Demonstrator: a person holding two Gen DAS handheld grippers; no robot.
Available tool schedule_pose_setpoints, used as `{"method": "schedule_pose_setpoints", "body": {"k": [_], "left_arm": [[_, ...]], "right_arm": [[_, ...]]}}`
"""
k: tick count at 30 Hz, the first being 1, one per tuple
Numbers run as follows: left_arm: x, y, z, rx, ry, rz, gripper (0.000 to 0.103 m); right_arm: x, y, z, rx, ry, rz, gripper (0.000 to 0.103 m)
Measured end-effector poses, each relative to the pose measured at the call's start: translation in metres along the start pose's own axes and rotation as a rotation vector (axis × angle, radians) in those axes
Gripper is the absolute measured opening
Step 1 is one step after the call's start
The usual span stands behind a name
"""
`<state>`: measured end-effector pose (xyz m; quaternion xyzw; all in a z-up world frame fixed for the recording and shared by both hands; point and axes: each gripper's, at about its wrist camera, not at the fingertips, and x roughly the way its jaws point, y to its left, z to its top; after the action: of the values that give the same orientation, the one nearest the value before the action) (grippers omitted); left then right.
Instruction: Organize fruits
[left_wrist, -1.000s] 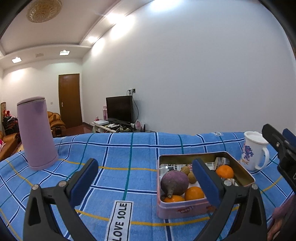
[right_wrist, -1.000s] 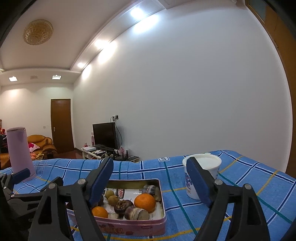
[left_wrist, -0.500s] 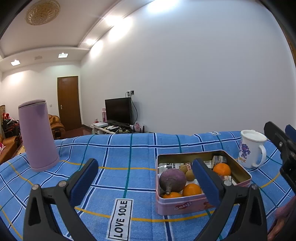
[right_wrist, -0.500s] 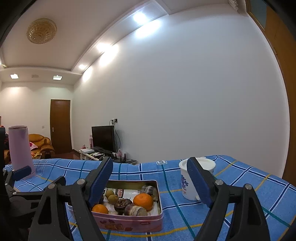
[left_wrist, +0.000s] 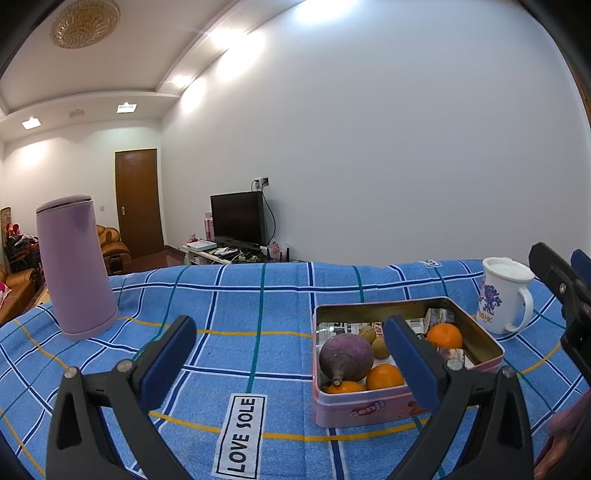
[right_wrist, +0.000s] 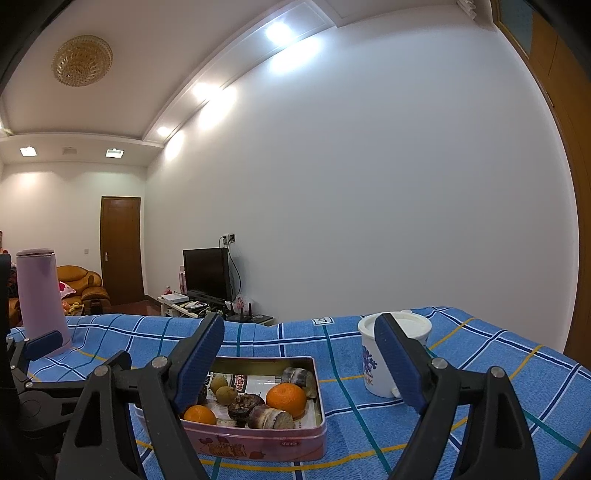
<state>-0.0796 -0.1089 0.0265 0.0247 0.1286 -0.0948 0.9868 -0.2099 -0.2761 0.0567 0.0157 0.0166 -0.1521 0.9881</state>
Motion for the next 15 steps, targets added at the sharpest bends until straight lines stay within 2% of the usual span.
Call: {"method": "schedule_pose_setpoints", "body": {"k": [15], "left_arm": [[-0.0003, 0.0, 0.0002, 0.0, 0.0, 0.0, 0.103]], "right_arm": [[-0.0001, 0.0001, -0.0001, 0.0, 0.001, 0.0, 0.085]]}}
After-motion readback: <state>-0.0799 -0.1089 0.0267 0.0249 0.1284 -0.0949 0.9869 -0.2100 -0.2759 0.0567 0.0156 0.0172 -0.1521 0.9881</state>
